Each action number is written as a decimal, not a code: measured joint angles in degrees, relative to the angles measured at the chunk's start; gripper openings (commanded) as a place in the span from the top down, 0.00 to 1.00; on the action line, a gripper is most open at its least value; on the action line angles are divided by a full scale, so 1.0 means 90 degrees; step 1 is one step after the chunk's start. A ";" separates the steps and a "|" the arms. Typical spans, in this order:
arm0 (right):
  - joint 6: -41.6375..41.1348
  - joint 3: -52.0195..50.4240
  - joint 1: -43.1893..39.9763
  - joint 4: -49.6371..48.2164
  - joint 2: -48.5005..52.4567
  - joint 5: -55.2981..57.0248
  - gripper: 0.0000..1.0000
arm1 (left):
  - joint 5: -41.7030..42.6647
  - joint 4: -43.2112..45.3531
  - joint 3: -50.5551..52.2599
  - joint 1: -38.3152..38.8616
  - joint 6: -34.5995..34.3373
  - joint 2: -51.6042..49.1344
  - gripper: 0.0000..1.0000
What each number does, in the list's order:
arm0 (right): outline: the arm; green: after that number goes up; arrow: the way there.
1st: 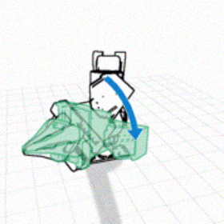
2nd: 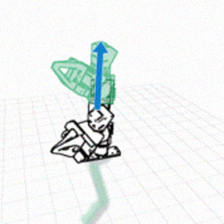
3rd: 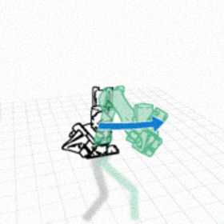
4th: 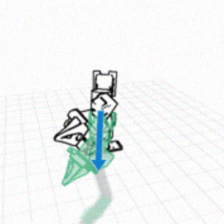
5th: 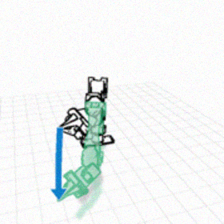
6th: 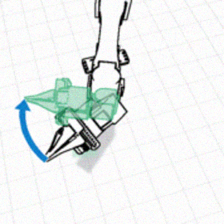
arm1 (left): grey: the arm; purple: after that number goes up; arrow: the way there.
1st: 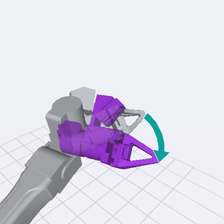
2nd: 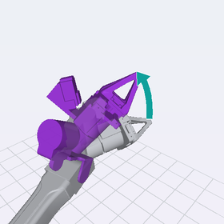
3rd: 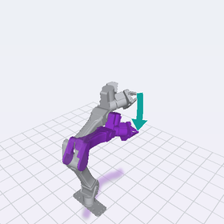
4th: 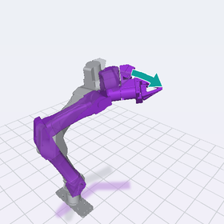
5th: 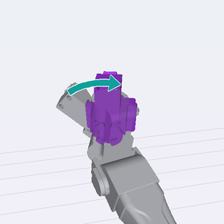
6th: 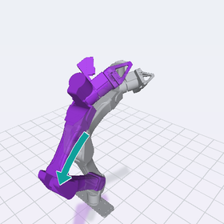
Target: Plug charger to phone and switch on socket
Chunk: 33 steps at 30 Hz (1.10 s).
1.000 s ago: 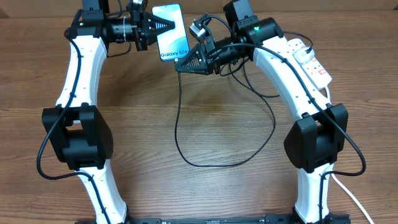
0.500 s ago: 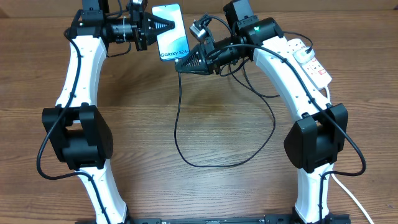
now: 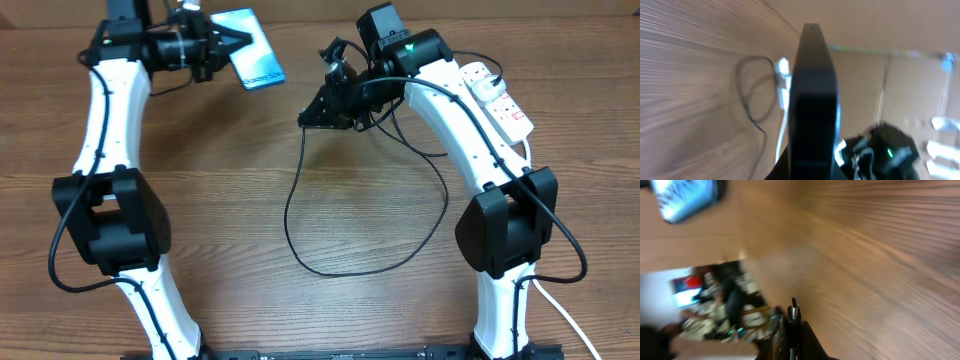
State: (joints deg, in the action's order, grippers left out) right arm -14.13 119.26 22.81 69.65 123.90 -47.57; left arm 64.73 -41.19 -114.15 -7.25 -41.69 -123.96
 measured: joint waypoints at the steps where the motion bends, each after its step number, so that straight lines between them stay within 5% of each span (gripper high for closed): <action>1: -0.0112 0.0000 0.0036 0.0012 0.0000 0.0352 0.96 | -0.0114 -0.0143 0.0000 -0.0073 0.0022 0.0000 0.96; 11: -0.2047 -0.0376 0.0685 -0.0168 0.0321 0.4707 0.96 | -0.0651 -0.0588 0.0000 -0.0240 0.0488 0.0000 0.96; 22: -0.2807 -0.1231 0.0799 -0.1139 0.1076 0.5688 0.95 | -0.0699 -0.0619 0.0000 -0.0236 0.0539 0.0000 0.96; 24: -0.2856 -0.1426 0.0799 -0.1302 0.1069 0.5734 0.77 | -0.0702 -0.0619 0.0000 -0.0236 0.0542 0.0000 0.96; 33: -0.2926 -0.1467 0.0792 -0.1265 0.1039 0.5659 0.57 | -0.0704 -0.0619 0.0000 -0.0236 0.0610 0.0000 0.96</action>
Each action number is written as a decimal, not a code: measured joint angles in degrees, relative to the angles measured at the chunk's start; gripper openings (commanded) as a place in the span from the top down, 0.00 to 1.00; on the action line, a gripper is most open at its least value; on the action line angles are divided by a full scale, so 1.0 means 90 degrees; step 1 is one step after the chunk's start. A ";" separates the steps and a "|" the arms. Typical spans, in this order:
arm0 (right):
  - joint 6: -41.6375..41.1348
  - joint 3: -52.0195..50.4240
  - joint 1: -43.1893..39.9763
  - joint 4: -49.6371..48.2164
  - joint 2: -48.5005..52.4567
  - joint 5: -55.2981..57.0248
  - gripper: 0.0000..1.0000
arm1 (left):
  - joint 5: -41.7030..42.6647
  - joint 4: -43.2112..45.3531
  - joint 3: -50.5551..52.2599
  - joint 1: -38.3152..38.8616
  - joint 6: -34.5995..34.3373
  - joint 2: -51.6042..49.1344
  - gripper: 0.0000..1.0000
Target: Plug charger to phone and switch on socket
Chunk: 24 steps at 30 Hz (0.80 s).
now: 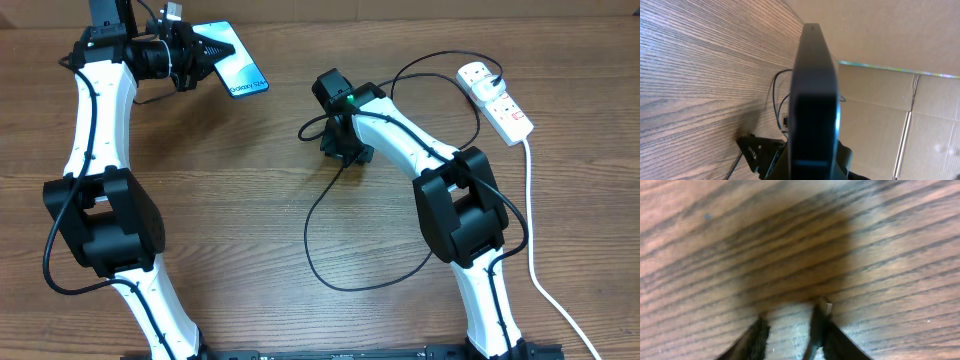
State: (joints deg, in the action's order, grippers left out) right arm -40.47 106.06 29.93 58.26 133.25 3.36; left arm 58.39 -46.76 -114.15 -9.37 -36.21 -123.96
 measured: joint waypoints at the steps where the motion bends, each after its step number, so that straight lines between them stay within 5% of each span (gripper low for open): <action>1: 0.0002 0.0000 -0.0010 0.0061 -0.0007 -0.0061 0.56 | 0.0002 0.0000 0.0000 0.0000 0.0000 0.0000 0.96; 6: 0.0005 0.0000 -0.0153 0.0457 -0.0019 -0.0194 0.50 | 0.0002 0.0000 0.0000 0.0000 0.0002 0.0000 0.96; 8: 0.0053 0.0000 -0.0294 0.0702 -0.0019 -0.0226 0.35 | 0.0002 0.0000 0.0000 0.0000 0.0002 0.0000 0.96; 11: 0.0214 0.0002 -0.0500 0.0906 -0.0019 -0.0289 0.30 | 0.0000 0.0000 0.0000 0.0000 0.0002 0.0000 0.96; 12: 0.0231 0.0000 -0.0544 0.0964 -0.0019 -0.0313 0.18 | 0.0000 0.0000 0.0000 0.0000 0.0002 0.0000 0.96; 16: 0.0333 0.0002 -0.0559 0.1066 -0.0019 -0.0328 0.00 | 0.0000 0.0000 0.0000 0.0000 0.0002 0.0000 0.96; 24: 0.1013 0.0204 -0.0559 0.2025 -0.0012 -0.0860 0.00 | 0.0000 0.0000 0.0000 0.0000 0.0041 0.0000 0.96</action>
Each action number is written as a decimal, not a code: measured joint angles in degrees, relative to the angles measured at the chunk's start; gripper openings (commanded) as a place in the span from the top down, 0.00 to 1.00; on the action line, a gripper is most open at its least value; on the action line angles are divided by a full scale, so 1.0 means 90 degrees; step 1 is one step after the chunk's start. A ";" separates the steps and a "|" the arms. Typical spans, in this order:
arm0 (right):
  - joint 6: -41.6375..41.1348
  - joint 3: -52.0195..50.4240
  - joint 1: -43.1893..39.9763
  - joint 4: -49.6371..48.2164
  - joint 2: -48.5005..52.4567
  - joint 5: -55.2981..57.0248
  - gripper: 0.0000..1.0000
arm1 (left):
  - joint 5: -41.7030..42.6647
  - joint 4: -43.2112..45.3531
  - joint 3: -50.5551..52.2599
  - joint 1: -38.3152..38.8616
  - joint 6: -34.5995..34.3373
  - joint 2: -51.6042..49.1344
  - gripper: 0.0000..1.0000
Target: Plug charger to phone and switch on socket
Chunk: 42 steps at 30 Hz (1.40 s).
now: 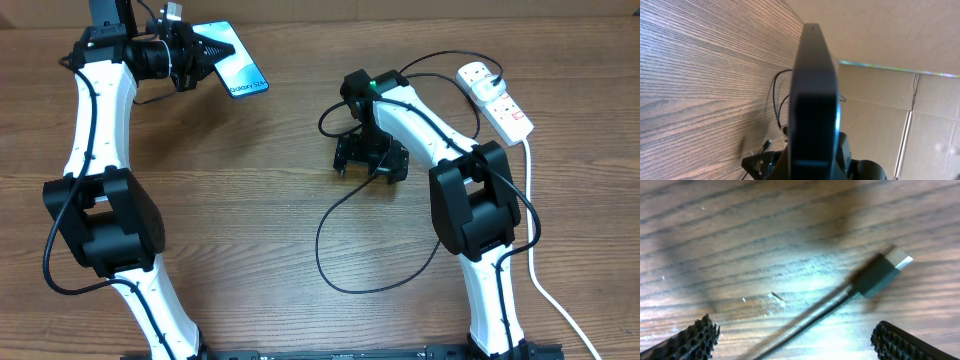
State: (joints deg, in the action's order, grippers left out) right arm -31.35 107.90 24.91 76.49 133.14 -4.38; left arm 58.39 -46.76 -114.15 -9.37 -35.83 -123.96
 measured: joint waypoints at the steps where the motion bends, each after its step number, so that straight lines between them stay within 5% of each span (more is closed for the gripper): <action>1: -0.0017 0.0073 -0.0002 0.0109 0.0000 0.0046 0.00 | 0.0002 0.0000 0.0000 0.0000 0.0002 0.0000 0.96; 8: -0.0454 0.0250 0.0000 0.0002 0.0002 0.0345 0.01 | 0.0000 0.0000 0.0000 0.0000 0.0002 0.0000 0.96; 11: -0.0622 0.0250 0.0000 0.0002 0.0002 0.0435 0.20 | 0.0000 -0.0002 0.0000 0.0000 0.0002 0.0000 0.96; 15: -0.0760 0.0250 0.0000 0.0007 0.0002 0.0534 0.31 | 0.0000 -0.0005 0.0000 0.0000 0.0005 0.0000 0.96; 42: -0.1090 -0.0051 -0.0403 -0.0323 0.0002 0.0459 0.53 | 0.0002 -0.0022 0.0000 0.0000 0.0007 0.0000 0.96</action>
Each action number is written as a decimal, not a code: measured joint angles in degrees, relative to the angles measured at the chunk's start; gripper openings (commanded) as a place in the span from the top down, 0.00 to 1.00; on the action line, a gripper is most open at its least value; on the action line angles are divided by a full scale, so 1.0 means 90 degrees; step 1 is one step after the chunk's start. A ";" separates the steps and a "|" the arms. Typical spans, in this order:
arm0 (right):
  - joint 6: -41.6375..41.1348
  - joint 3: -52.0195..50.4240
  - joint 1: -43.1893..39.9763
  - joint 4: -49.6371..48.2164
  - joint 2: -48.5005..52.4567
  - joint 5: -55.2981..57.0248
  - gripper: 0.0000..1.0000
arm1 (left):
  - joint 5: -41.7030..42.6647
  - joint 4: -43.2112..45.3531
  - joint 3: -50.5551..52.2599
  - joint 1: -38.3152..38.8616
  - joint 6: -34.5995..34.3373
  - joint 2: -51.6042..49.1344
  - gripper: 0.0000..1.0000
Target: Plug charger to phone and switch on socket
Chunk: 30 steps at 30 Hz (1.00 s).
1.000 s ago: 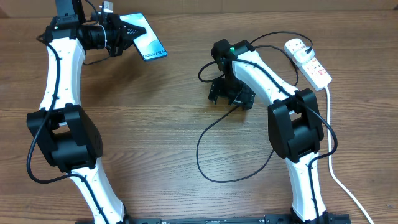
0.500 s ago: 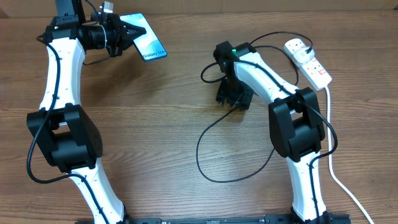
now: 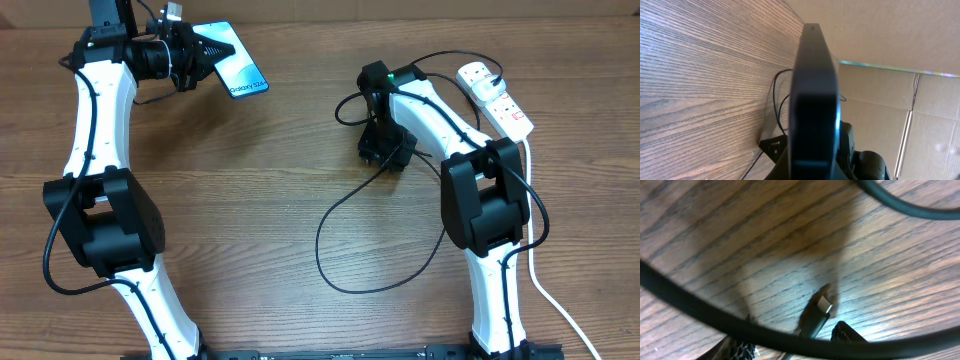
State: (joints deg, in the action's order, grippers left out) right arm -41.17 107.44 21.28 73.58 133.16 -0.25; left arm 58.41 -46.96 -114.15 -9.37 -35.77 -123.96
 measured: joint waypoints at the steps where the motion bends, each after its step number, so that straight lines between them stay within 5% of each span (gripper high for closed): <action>1: -0.0012 0.0000 0.0012 -0.0007 0.0000 0.0000 0.54 | 0.0000 0.0000 0.0000 0.0000 0.0000 0.0000 0.96; 15: -0.0070 -0.0233 0.0019 -0.0321 -0.0039 -0.0109 0.55 | -0.0002 0.0002 0.0000 0.0000 0.0000 0.0000 0.96; 22: -0.0068 -0.0398 0.0019 -0.0527 -0.0124 -0.0238 0.63 | 0.0000 0.0002 0.0000 0.0000 0.0000 0.0000 0.96; 25: -0.0097 -0.0406 0.0017 -0.0539 -0.0124 -0.0379 0.78 | 0.0000 0.0002 0.0000 0.0000 0.0002 0.0000 0.96; 30: -0.0087 -0.0418 0.0022 -0.0517 -0.0124 -0.0580 0.79 | 0.0000 0.0002 0.0000 0.0000 0.0002 0.0000 0.96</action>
State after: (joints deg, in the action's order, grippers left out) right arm -41.95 103.68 21.47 68.93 132.05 -5.48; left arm 58.41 -46.94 -114.15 -9.37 -35.75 -123.96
